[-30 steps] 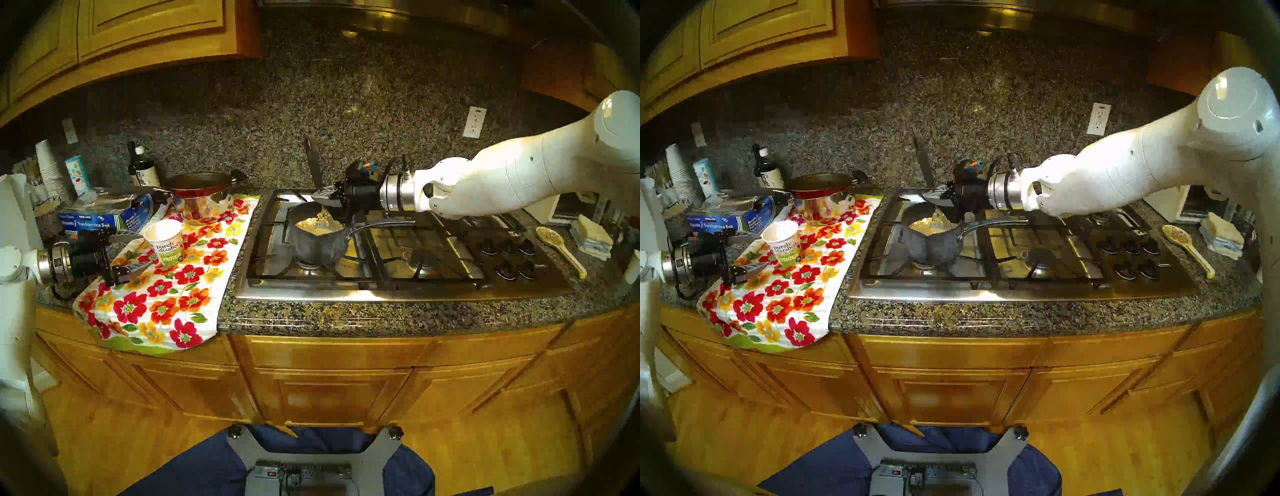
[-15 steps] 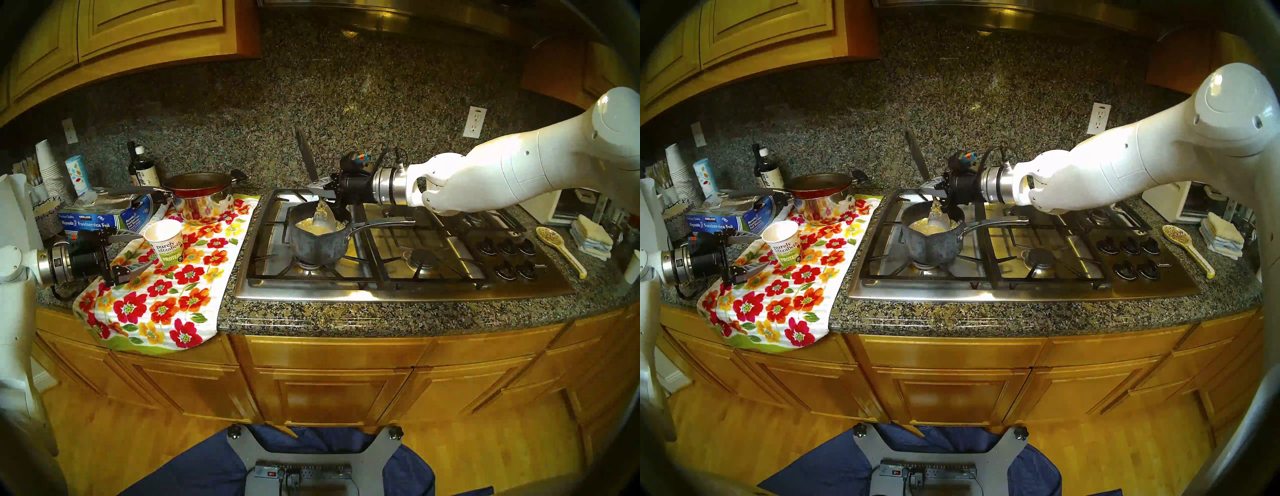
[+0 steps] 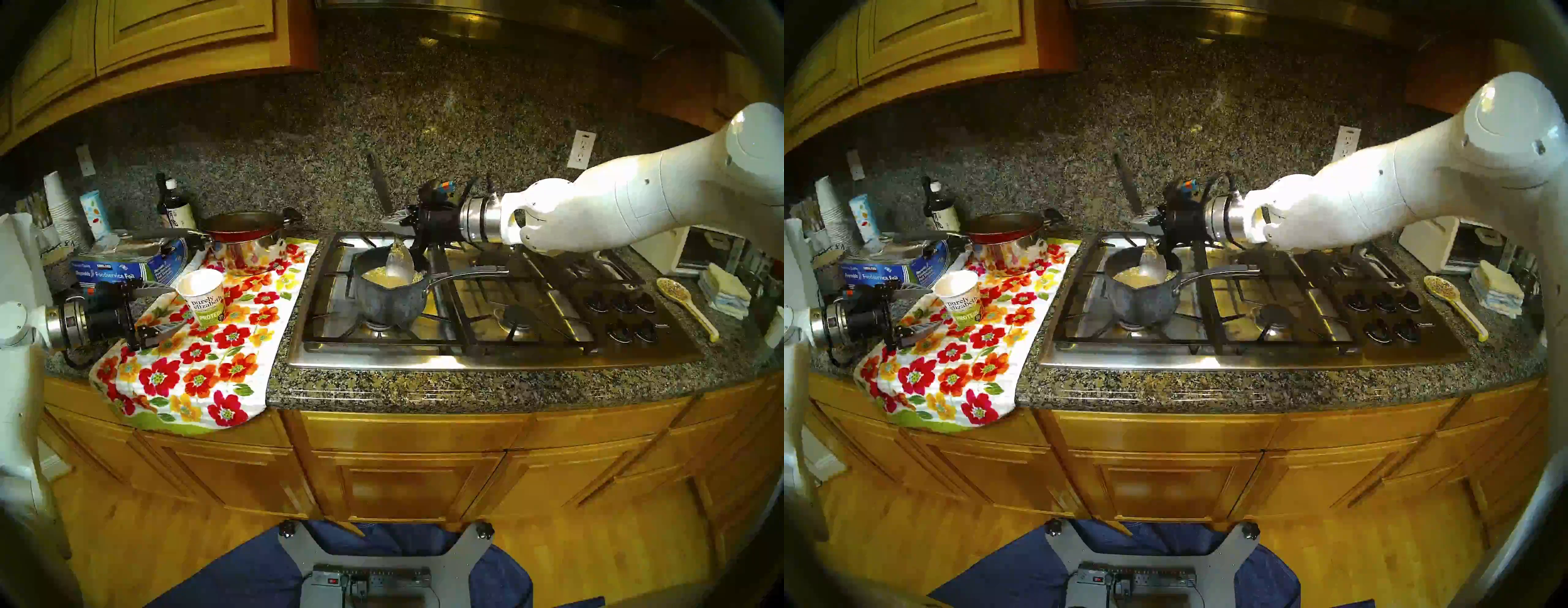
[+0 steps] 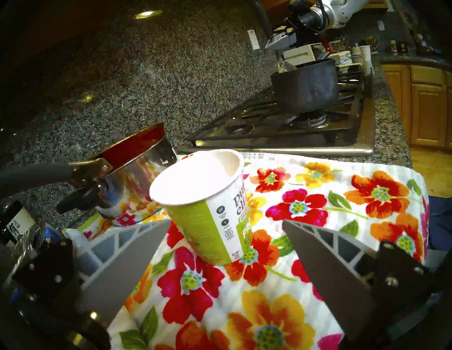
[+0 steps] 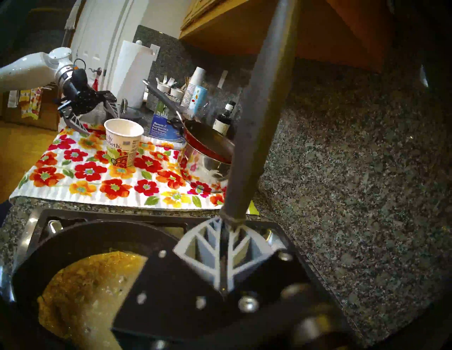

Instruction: Pour oats into pot and stir with a spoon

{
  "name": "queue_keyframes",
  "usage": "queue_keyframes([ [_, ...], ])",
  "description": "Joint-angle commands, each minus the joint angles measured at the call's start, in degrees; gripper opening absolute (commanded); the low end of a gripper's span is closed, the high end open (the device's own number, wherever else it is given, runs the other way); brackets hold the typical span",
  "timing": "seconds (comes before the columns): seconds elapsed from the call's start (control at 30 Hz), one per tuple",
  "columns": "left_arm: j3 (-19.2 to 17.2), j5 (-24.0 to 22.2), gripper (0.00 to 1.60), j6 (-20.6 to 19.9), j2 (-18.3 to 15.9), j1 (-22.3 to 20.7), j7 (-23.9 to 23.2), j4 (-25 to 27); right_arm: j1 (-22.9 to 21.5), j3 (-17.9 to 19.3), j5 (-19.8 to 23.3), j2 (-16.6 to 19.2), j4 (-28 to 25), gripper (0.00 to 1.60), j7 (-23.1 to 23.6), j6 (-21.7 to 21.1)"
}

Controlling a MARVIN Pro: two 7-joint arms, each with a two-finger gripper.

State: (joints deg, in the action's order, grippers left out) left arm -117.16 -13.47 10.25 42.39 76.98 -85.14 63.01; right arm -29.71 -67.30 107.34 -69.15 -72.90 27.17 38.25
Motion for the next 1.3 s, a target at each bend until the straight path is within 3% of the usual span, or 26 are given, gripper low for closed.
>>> queue_keyframes([
  [0.0,-0.66,-1.09,1.60,0.01,-0.93,-1.29,0.14,0.84,-4.25,0.87,-1.14,0.62,0.80,0.00,-0.80,1.38],
  [0.77,-0.65,-1.13,1.60,0.01,-0.94,-1.30,0.14,0.83,-8.21,0.72,-5.35,0.83,-1.73,0.00,-3.11,1.98],
  [1.27,-0.64,-1.20,1.60,0.02,-0.96,-1.34,0.14,0.79,-9.17,-0.08,-11.12,1.07,-4.65,0.00,-6.73,6.64],
])
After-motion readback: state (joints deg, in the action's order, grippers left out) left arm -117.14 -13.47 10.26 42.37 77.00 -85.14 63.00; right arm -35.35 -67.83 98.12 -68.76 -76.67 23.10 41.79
